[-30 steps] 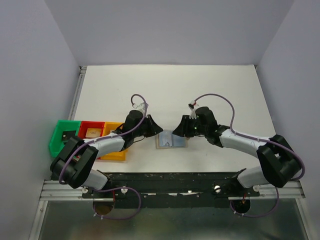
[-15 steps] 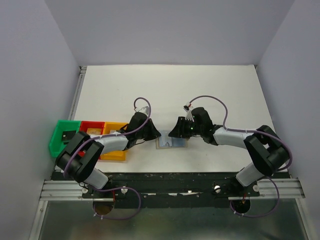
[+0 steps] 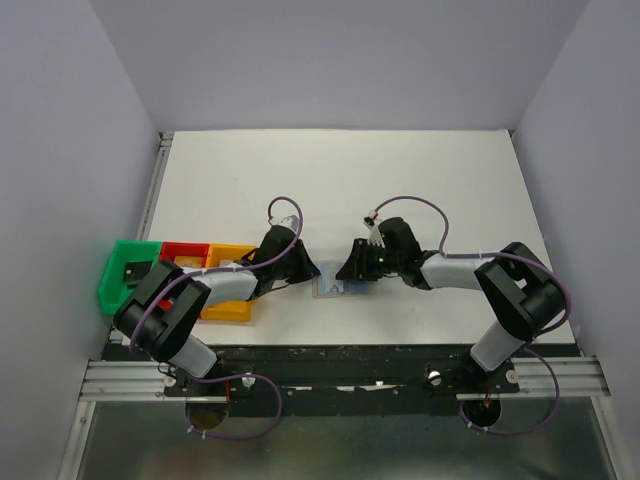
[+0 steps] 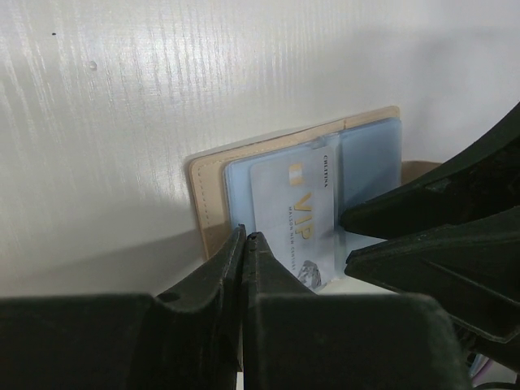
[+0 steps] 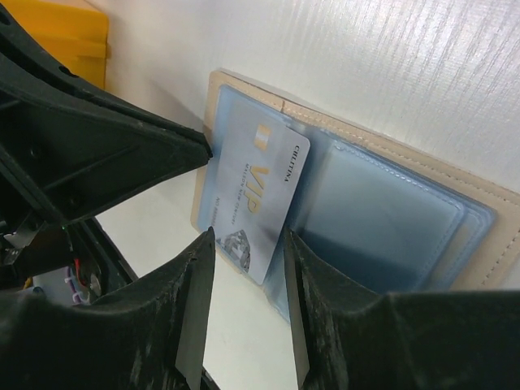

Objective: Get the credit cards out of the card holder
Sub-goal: Remove the credit card from the card holder.

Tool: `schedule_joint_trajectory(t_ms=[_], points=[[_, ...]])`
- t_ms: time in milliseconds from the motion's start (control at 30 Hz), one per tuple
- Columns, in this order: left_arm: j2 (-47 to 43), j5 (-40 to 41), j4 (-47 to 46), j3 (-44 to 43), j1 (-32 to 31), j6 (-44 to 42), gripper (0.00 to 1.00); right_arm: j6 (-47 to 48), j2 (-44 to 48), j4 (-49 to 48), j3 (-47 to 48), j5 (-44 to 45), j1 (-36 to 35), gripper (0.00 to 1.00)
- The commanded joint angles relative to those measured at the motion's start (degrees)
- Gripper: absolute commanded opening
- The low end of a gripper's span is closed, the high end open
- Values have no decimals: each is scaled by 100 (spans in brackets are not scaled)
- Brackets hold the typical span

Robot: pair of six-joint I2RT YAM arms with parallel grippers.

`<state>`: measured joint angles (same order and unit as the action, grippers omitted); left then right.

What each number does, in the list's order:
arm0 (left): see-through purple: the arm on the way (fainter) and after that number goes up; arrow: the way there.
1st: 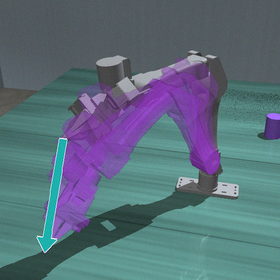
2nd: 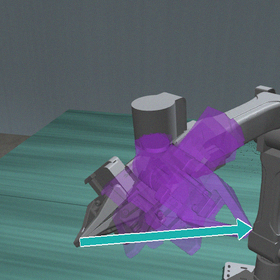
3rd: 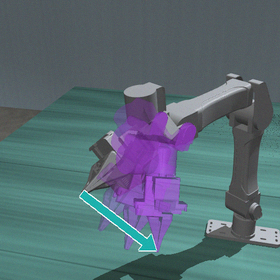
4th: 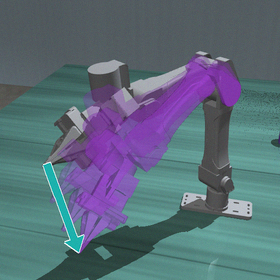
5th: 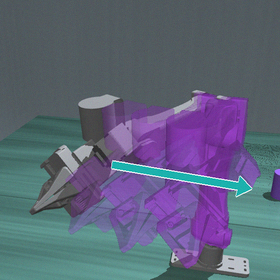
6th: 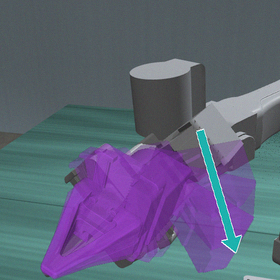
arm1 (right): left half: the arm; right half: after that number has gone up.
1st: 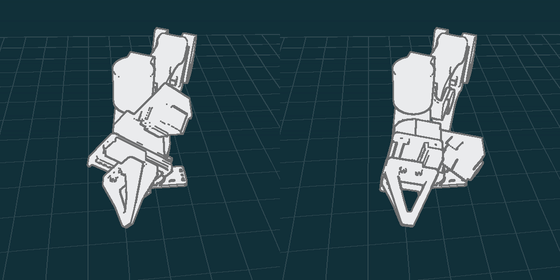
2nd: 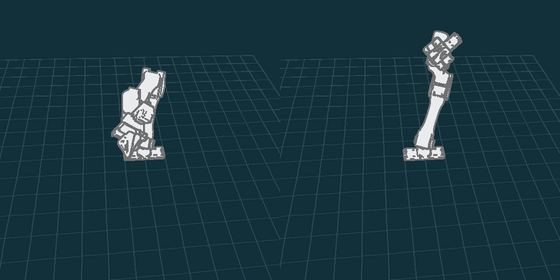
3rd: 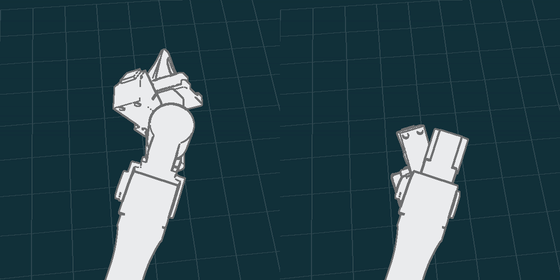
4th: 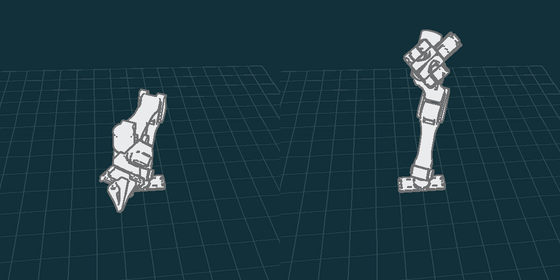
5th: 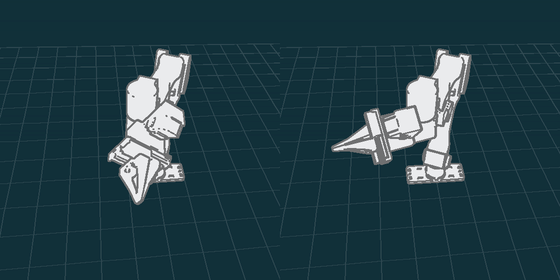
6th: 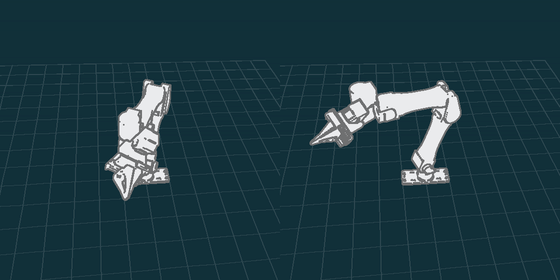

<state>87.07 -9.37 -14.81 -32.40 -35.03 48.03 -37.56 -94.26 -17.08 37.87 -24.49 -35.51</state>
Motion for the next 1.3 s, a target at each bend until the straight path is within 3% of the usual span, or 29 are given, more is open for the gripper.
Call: schedule_joint_trajectory(t_ms=[0, 433, 867, 1267], points=[[91, 181, 83, -91, -48, -39, 13, -32, -233, -94, 133, -161, 9, 47], [109, 225, 110, -73, -48, -13, 13, -155, -392, -76, 160, -161, 35, 40], [118, 277, 145, -56, -57, -4, 13, -111, -506, 442, 247, 137, 88, 40], [144, 286, 215, -91, -57, -22, 13, -111, -497, 346, 274, 59, 88, 7]])
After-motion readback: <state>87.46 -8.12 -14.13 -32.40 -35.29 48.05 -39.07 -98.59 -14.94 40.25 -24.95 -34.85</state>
